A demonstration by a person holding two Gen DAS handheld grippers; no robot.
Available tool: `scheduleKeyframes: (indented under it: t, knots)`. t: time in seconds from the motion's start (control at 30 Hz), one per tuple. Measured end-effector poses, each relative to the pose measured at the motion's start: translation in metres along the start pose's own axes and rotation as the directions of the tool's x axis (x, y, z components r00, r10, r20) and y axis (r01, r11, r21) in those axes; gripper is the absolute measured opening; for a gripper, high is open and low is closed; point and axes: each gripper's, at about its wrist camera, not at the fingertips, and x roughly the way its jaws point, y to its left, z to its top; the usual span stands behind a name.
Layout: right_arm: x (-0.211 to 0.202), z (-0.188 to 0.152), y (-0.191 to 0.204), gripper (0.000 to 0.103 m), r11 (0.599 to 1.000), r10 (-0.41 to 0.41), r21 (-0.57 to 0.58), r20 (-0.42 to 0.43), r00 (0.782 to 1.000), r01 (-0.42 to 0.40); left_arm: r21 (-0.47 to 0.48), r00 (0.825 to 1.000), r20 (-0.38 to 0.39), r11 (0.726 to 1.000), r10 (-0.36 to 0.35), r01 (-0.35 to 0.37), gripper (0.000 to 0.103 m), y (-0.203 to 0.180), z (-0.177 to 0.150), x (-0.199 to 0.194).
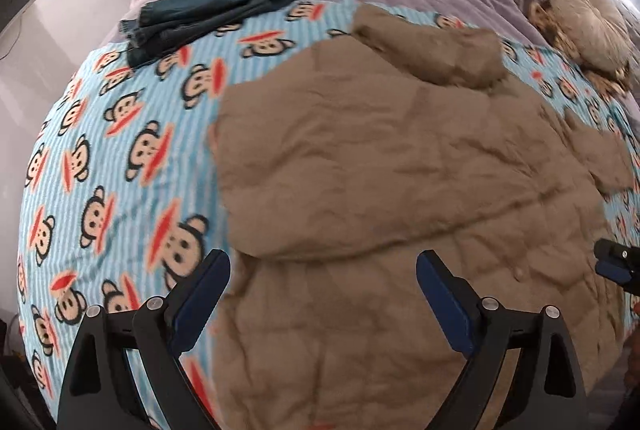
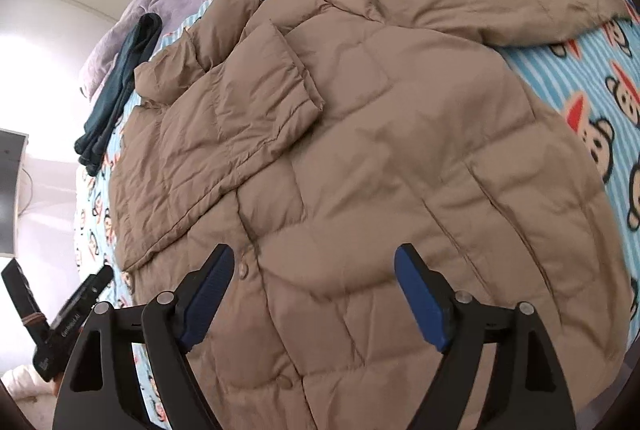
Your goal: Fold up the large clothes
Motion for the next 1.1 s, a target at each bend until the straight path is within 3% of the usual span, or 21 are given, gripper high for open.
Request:
scheduleKeyframes:
  t: [0.13, 0.17, 0.2, 0.3, 0.47, 0.63, 0.87, 1.1]
  knots:
    - [-0.011, -0.003, -0.016, 0.089, 0.999, 0.037, 0.026, 0.018, 0.999, -0.037, 0.024, 1.0, -0.016, 1.0, -0.018, 0.018, 0.095, -0.028, -0.004, -0.004]
    - [-0.013, -0.003, -0.019, 0.101, 0.998, 0.045, 0.034, 0.023, 0.999, -0.045, 0.029, 0.999, -0.023, 0.999, -0.027, 0.028, 0.095, -0.038, -0.004, -0.005]
    - [-0.016, -0.003, -0.025, 0.103, 0.997, 0.057, 0.045, 0.032, 0.998, -0.059, 0.033, 0.999, -0.025, 0.999, -0.029, 0.03, 0.095, -0.044, -0.004, -0.005]
    - [-0.026, 0.0, -0.046, 0.103, 0.992, 0.095, 0.079, 0.082, 0.992, -0.101, 0.065, 0.999, -0.038, 0.997, -0.032, 0.034, 0.095, -0.073, -0.005, -0.004]
    - [-0.037, 0.014, -0.084, 0.103, 0.985, 0.104, 0.127, 0.096, 0.99, -0.115, 0.105, 0.998, -0.056, 0.994, -0.033, 0.038, 0.095, -0.118, -0.003, -0.003]
    - [-0.05, 0.043, -0.135, 0.103, 0.988, 0.026, 0.148, 0.091, 0.995, -0.04, 0.126, 0.997, -0.077, 0.992, -0.003, 0.013, 0.095, -0.152, 0.001, 0.007]
    - [-0.073, 0.096, -0.23, 0.103, 0.95, 0.019, 0.304, 0.163, 0.986, -0.069, 0.121, 0.991, -0.13, 0.991, -0.035, 0.05, 0.095, -0.195, 0.004, 0.024]
    - [-0.082, 0.157, -0.304, 0.103, 0.878, 0.098, 0.425, 0.295, 0.95, -0.223, 0.101, 0.99, -0.131, 0.992, -0.057, 0.071, 0.095, -0.233, 0.023, 0.03]
